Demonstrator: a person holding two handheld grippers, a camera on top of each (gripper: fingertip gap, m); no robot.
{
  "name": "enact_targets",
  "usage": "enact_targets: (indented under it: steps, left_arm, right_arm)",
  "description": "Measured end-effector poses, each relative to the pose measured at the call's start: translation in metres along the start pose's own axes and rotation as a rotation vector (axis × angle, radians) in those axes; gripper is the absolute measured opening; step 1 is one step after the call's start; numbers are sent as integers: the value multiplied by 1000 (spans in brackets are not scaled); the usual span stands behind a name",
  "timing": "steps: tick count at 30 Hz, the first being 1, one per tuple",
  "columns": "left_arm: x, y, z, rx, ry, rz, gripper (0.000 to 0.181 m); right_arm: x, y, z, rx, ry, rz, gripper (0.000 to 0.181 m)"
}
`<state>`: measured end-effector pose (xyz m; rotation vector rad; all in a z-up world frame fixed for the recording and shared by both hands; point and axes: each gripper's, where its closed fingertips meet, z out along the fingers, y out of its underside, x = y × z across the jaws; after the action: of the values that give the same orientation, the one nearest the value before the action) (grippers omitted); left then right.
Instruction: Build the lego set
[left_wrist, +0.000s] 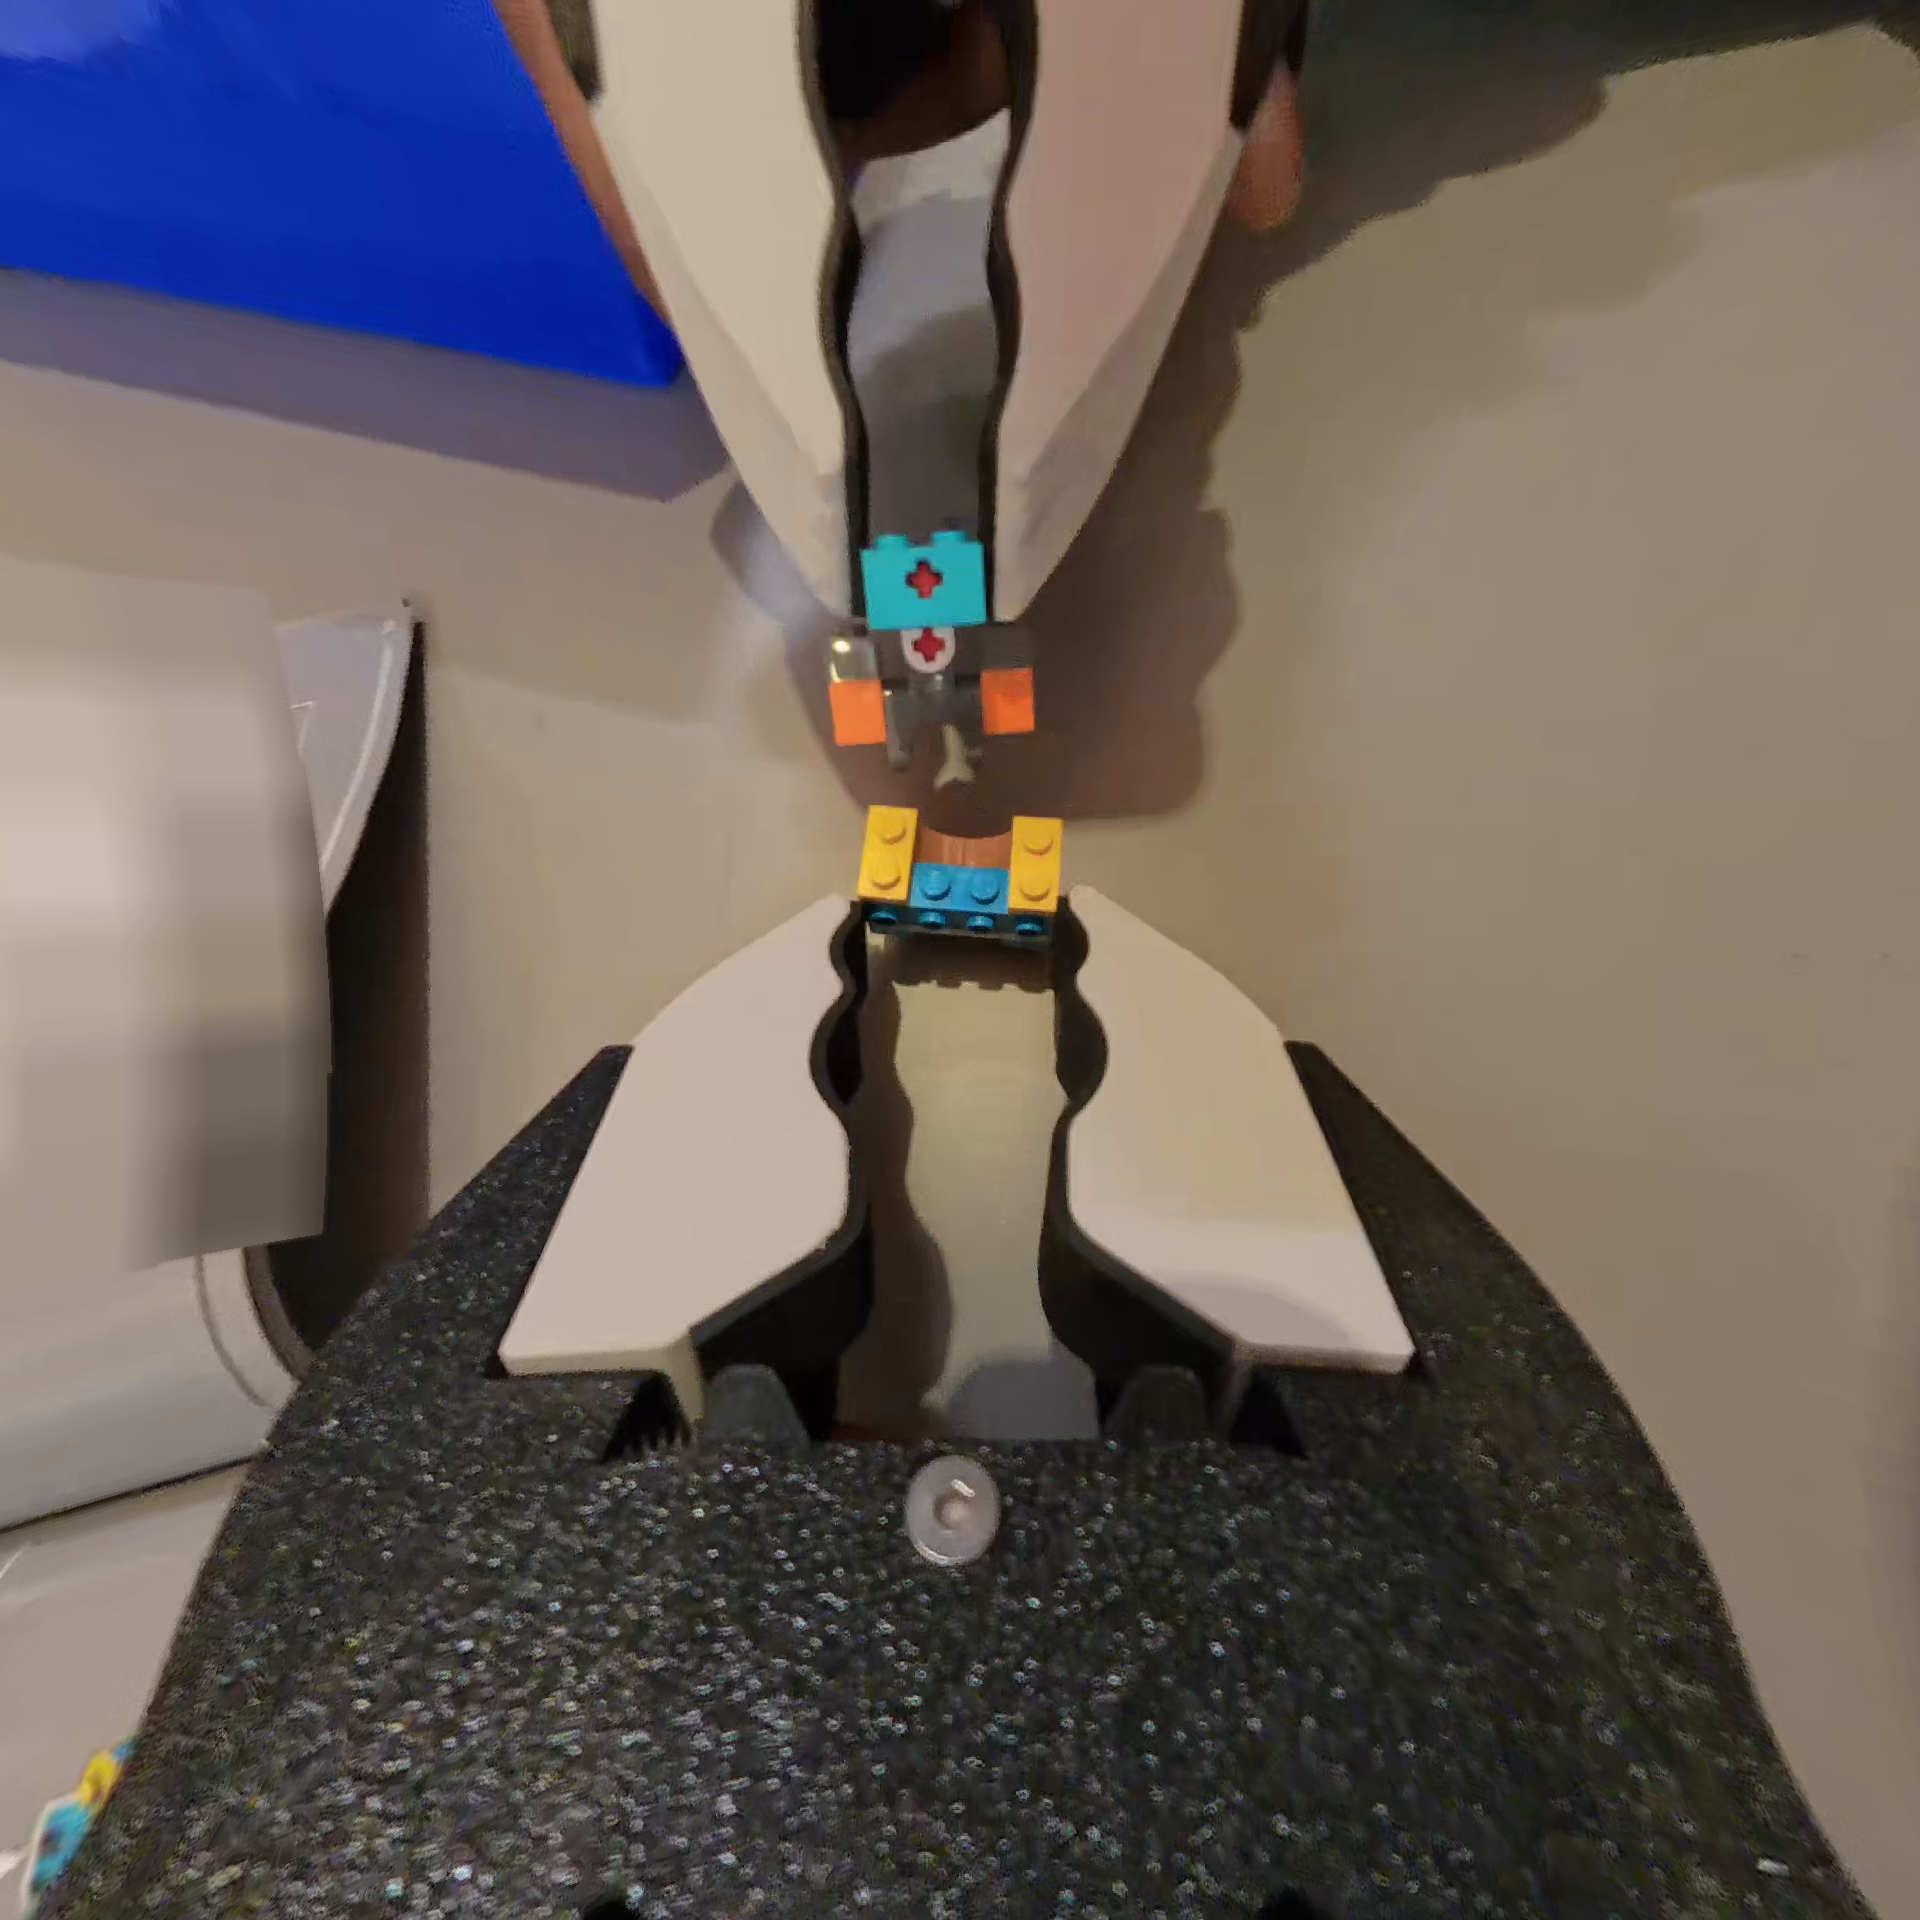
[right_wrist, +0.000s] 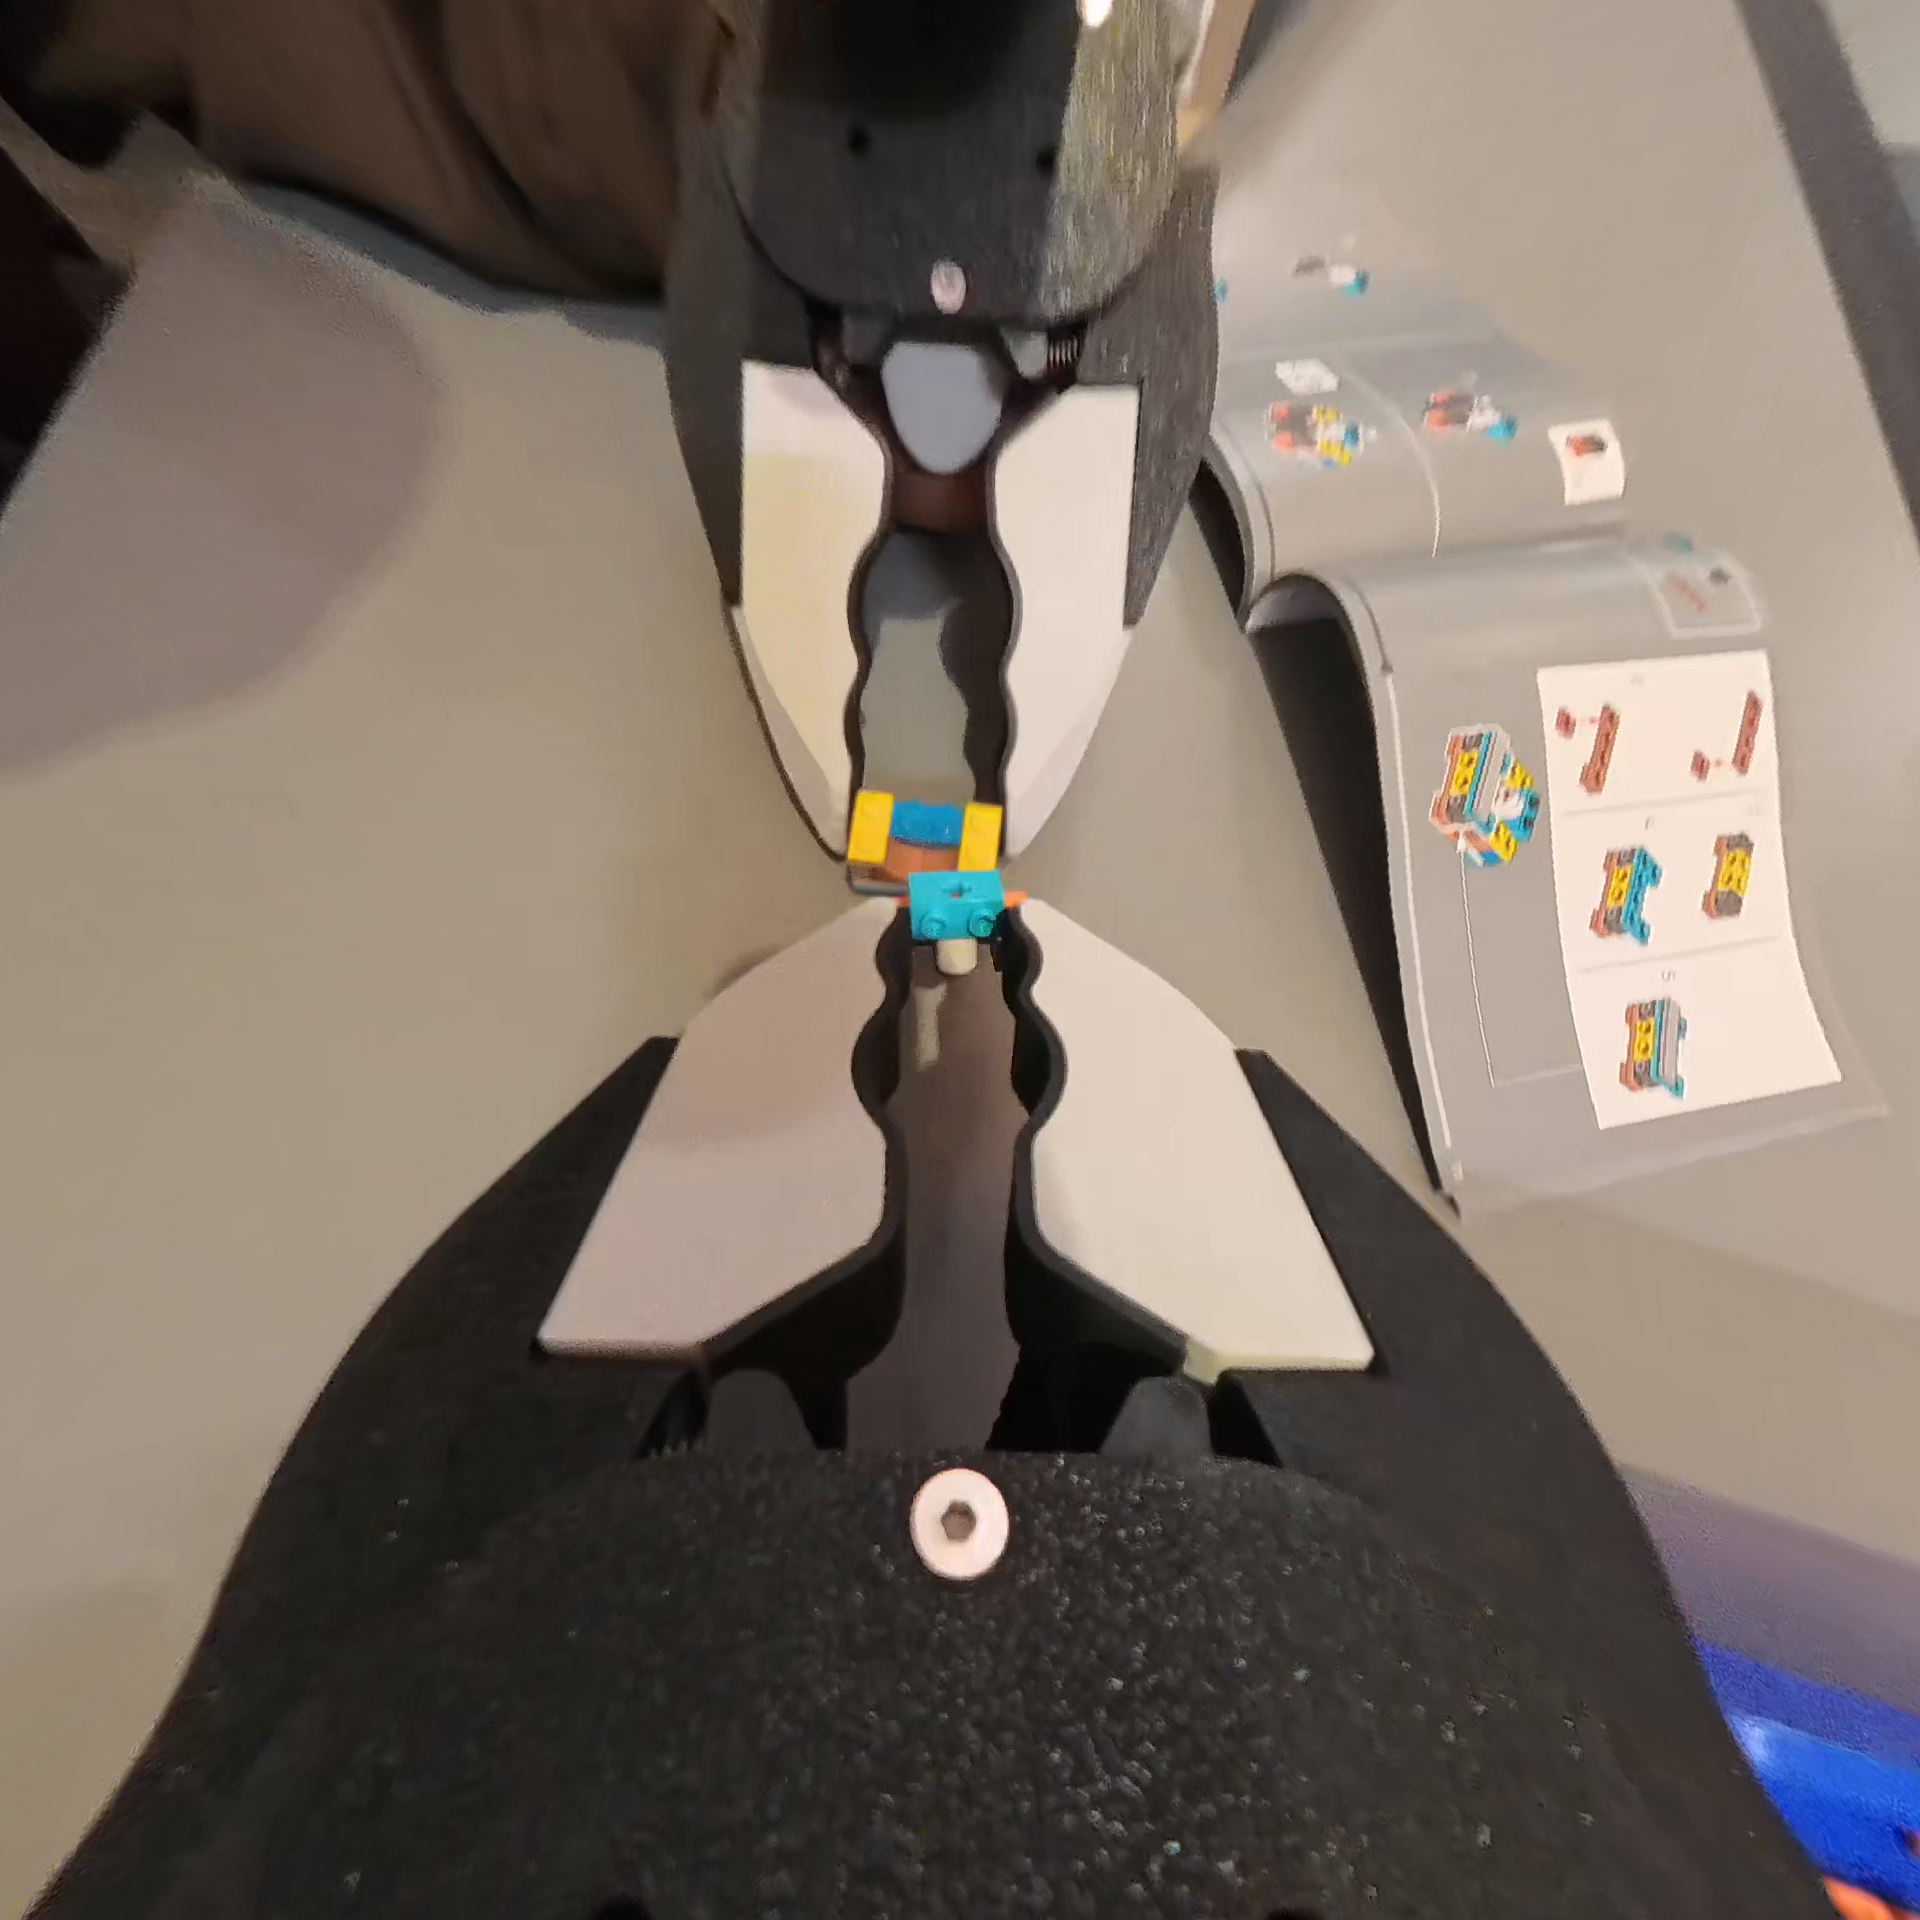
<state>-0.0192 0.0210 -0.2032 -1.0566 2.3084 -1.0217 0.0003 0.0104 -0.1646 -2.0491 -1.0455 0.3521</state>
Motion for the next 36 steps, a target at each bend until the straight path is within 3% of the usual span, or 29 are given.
enact_targets:
  steps: [4, 23, 36]
  left_arm:
    - [-7, -4, -4, 12, -88, -10, 34]
    - [0, -5, 2, -15, -150, 13, 34]
    - [1, -5, 7, 4, -136, 15, 34]
  right_arm:
    - [0, 9, 0, -86, 10, 12, 16]
    - [-9, 8, 23, -284, 38, -32, 16]
    - [-11, 5, 30, -236, 19, -21, 16]
